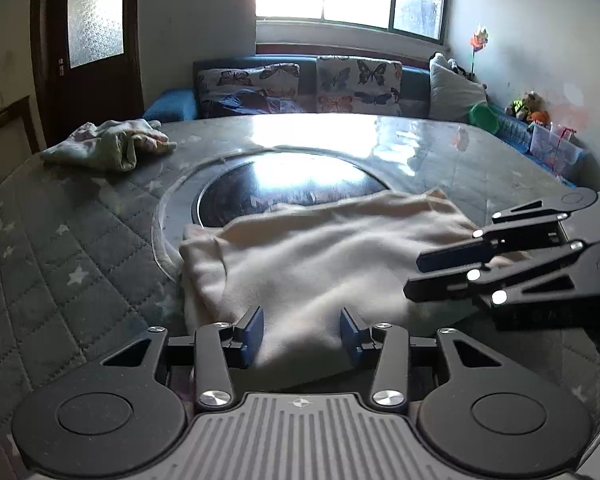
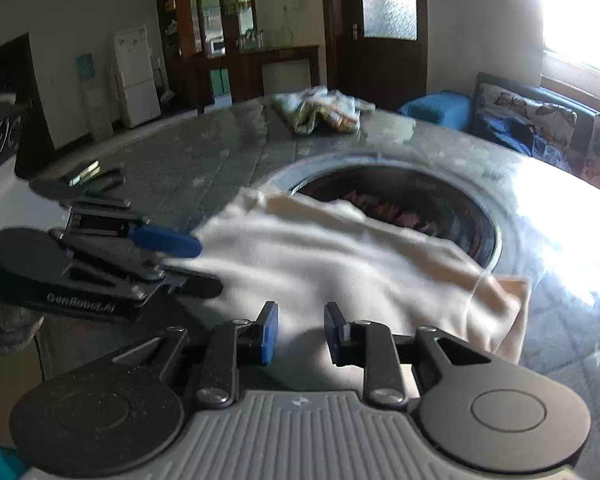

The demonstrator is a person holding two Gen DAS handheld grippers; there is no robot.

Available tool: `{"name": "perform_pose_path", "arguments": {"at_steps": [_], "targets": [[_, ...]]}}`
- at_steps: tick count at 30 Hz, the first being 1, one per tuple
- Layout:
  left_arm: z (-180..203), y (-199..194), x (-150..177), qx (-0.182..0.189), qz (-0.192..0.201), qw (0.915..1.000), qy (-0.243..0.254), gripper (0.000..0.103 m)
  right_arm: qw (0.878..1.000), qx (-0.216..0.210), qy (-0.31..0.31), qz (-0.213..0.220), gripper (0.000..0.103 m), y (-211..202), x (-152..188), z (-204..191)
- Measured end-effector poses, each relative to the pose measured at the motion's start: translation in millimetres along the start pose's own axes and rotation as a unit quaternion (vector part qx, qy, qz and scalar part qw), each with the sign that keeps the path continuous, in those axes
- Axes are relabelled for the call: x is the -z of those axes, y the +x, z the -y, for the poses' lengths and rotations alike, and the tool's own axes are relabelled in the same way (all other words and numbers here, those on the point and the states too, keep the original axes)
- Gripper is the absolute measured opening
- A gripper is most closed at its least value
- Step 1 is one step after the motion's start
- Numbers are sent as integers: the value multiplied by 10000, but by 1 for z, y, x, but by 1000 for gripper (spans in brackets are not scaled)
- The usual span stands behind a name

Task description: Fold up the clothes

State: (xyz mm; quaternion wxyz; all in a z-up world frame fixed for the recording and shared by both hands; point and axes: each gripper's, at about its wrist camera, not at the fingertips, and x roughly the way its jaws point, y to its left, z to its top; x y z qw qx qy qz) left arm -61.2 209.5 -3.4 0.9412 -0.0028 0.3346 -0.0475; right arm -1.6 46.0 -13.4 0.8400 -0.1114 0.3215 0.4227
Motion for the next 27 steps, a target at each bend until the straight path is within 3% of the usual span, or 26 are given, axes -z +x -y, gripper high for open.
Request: {"name": "perform_pose_path", "arguments": {"at_steps": [7, 14, 21, 27], "targets": [[-9, 23, -27, -144, 40, 9998, -91, 48, 9998, 176, 108, 32, 28, 26, -29, 20], [-22, 53, -34, -389, -276, 9987, -164, 48, 9984, 384, 365, -218, 29, 57, -28, 43], [-21, 69, -50, -447, -198, 9987, -155, 48, 9982, 448, 385, -34, 29, 65, -44, 45], [-26, 90, -57, -595, -356, 9971, -299, 48, 9971, 558, 487, -151, 29, 82, -47, 51]]}}
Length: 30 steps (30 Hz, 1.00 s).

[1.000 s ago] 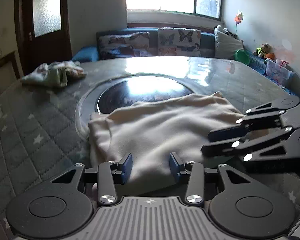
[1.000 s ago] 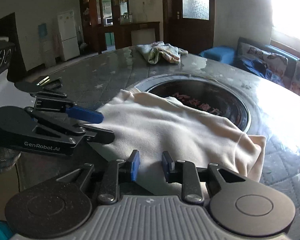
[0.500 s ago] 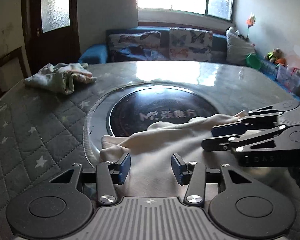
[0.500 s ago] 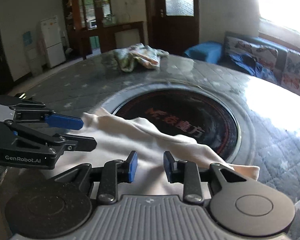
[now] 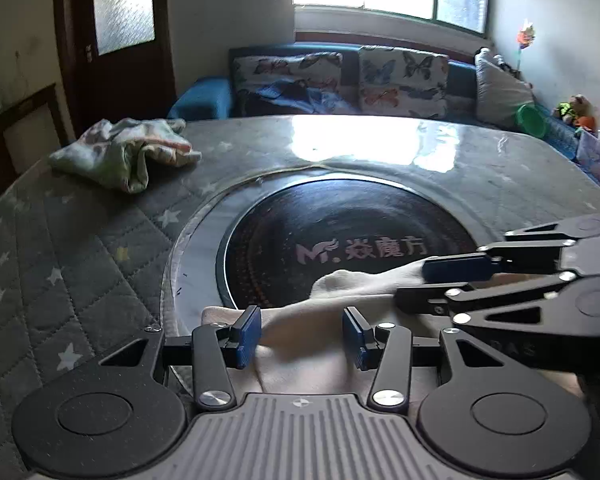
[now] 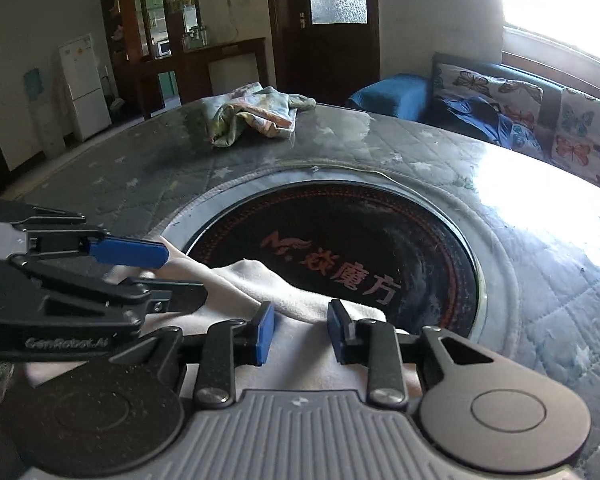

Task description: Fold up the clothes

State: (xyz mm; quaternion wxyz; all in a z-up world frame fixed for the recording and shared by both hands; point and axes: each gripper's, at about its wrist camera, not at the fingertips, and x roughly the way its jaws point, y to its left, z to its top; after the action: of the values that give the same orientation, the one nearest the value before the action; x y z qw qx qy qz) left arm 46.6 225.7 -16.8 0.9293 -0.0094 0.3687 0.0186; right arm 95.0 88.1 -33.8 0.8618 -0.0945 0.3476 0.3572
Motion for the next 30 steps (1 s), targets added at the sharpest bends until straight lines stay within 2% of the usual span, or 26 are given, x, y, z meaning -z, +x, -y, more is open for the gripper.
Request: {"name": "perform_pose_path", "arguments": {"at_steps": [6, 12, 21, 30], "targets": [[-3, 11, 0, -30, -69, 10000, -55, 51, 9999, 62, -82, -36, 32, 3, 0, -1], [-4, 7, -2, -8, -48, 9999, -110, 51, 9999, 60, 58, 96, 32, -8, 1, 2], [-7, 3, -3, -39, -60, 9998, -162, 55, 9998, 160, 139, 55, 33, -16, 7, 10], [-37, -36, 11, -267, 171, 9986, -432, 59, 9979, -450, -413, 210, 36, -47, 17, -43]]}}
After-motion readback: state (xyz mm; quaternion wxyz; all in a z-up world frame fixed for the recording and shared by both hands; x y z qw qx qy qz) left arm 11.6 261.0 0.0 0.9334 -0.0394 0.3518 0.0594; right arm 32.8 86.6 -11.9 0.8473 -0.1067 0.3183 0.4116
